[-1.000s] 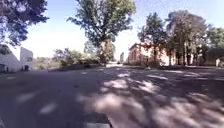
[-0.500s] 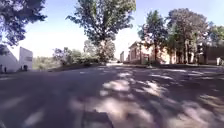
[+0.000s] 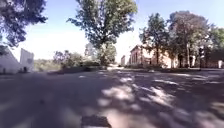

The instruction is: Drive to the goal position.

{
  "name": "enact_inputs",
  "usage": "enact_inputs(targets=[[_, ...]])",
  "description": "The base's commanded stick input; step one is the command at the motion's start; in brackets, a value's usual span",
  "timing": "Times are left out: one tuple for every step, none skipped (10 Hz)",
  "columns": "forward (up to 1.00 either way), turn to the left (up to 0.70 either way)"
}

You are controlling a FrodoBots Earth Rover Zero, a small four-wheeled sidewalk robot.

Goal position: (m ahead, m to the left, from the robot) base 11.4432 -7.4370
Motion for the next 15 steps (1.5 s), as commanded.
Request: enact_inputs(targets=[[0.7, -0.14], [0.7, -0.14], [0.7, -0.14], [0.7, -0.14], [0.7, -0.14], [0.7, -0.14], [0.7, -0.14], [0.7, -0.14], [0.7, -0.14], [0.7, -0.14], [0.7, -0.14], [0.7, -0.14], [0.7, -0.14], [0.7, -0.14], [0.7, -0.14]])
